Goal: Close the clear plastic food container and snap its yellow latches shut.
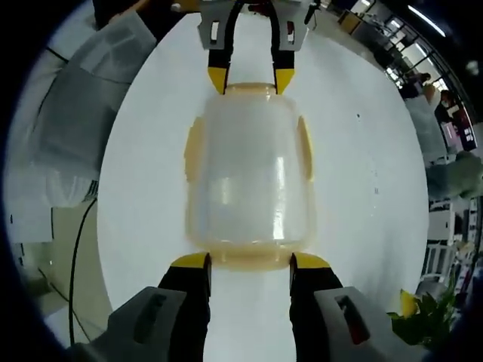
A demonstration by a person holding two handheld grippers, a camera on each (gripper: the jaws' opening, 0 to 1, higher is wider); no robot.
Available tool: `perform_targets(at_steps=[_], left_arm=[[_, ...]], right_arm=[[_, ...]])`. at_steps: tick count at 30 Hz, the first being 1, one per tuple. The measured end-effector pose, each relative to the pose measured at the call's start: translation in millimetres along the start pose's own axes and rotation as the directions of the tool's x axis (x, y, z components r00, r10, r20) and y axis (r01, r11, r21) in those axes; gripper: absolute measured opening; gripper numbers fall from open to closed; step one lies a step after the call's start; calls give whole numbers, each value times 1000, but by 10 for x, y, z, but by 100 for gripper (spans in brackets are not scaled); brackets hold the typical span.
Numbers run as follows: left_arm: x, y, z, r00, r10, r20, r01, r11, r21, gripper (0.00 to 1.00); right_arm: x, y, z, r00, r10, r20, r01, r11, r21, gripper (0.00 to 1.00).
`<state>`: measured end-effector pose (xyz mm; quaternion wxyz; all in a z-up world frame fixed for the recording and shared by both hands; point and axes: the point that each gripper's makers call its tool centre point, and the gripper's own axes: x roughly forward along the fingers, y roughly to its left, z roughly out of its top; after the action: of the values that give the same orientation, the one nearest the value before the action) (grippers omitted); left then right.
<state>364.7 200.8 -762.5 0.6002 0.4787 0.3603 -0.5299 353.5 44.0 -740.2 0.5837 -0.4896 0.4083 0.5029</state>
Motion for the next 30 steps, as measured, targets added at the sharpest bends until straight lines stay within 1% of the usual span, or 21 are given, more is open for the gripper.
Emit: perform_targets(at_steps=[4,9,10,11,12,13,15,17,19,23,26,28,30], left_arm=[[103,23,65,1000,-14,2,14,1000,11,34],[194,74,51,1000,-29,-5,29,999,24,34],[198,80,56,999,-32,-2,32,999,29,34],[194,89,77,999,-34,11,33,999,30,34],[195,102,98,999,-32,25,31,999,27,34],[209,103,94,999,-31,20,30,999,30,34],[242,80,65,999,-39,-1,39,999,35,34],[238,100,59,999,-46,13,46,999,26,34],[233,110,40,999,-47,11,47,999,23,34],[215,77,37,998,-55,9,55,998,28,34],[182,79,22,998,-58,13,58,998,28,34],[192,62,24,998,-65,16,65,998,23,34],[202,32,42,997,-72,19,72,997,24,34]], right_arm=[[124,4,-121,1000,19,-24,-19,1000,15,38],[249,16,-161,999,45,-19,-44,998,42,38],[280,25,-180,998,52,-27,-51,998,48,38],[321,44,-224,997,61,-47,-59,997,53,38],[346,42,-239,997,61,-53,-58,997,50,38],[365,46,-238,997,64,-51,-61,997,53,38],[385,59,-230,996,75,-49,-72,996,57,38],[379,64,-230,995,79,-55,-76,996,52,38],[375,46,-206,996,79,-44,-77,996,53,38],[346,87,-190,994,99,-48,-96,994,52,38],[314,99,-166,995,101,-21,-99,993,65,38],[342,113,-167,994,105,-13,-104,992,71,38],[390,164,-205,992,120,-27,-118,990,71,38]])
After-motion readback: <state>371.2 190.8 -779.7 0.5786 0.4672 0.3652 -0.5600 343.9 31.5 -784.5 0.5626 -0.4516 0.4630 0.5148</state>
